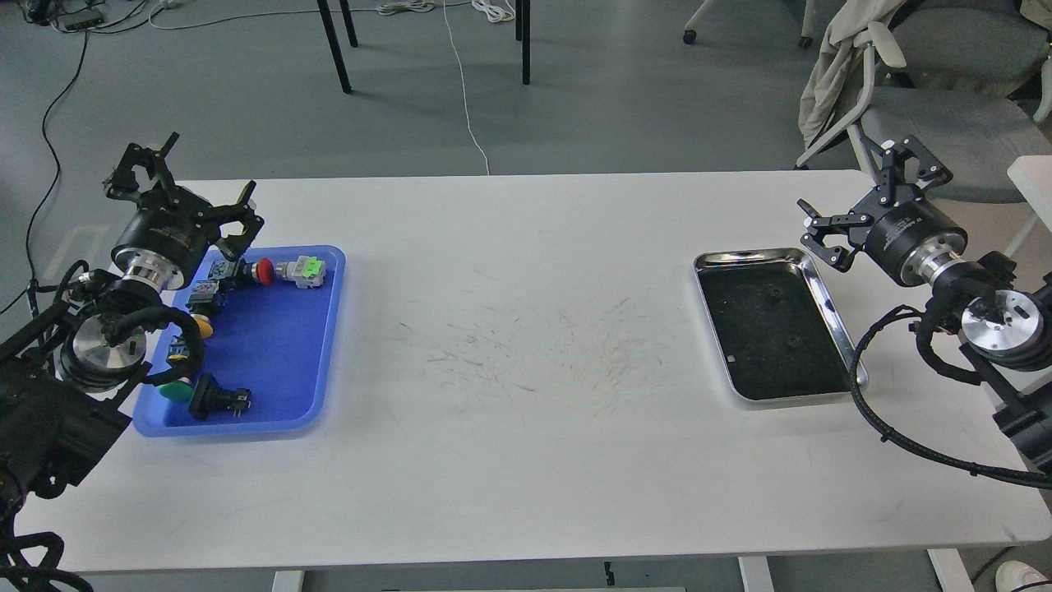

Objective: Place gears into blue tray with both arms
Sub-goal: 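Move the right gripper over the metal tray with the black mat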

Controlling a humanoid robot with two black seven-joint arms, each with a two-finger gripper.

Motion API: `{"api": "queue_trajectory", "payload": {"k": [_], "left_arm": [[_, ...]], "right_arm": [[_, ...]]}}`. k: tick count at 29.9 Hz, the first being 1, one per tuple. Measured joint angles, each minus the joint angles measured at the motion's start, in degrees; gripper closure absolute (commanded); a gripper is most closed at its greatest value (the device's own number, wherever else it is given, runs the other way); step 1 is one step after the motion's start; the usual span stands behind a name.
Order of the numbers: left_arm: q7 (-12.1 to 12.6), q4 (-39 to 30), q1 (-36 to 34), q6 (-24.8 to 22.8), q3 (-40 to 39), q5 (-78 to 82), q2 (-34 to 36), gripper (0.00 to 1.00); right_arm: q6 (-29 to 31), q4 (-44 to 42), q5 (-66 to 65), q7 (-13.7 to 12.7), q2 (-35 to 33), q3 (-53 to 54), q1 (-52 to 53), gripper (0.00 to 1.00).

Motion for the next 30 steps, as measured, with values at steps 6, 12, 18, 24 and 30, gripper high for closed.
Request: {"api": "queue_trajectory", "payload": {"k": [6,12,18,24,30], "left_arm": [[0.0,-0.3,0.4,-0.4,0.4,1.8,0.7,0.01],[-0.1,-0.3,0.8,-0.5,0.4,4.1,1.0,0.01],[-0.1,-0.9,0.9,-0.5,0.4,5.1,2.0,0.01],[-0.2,-1.7,1.0,0.1,0.4,6.6,3.0,0.01],[-0.3,-1.8,1.1,0.2,0.4,6.7,3.3,0.01]], "right_arm": [[1.4,1.1,-0.8,-2.2,-1.5,-1.6,0.2,0.01],[0.7,5.4,-7.4,-4.2,-7.8,-10.4,4.8,0.01],[-0.6,11.7,-19.1,-6.8,-15.3,-26.6,16.6,0.01],[-1.7,20.7,-38.7,-8.3,-21.2,-47.4,33.9,0.01],[-1.8,22.5,-49.7,-8.5,-18.9,-68.1,49.2,0.01]]}}
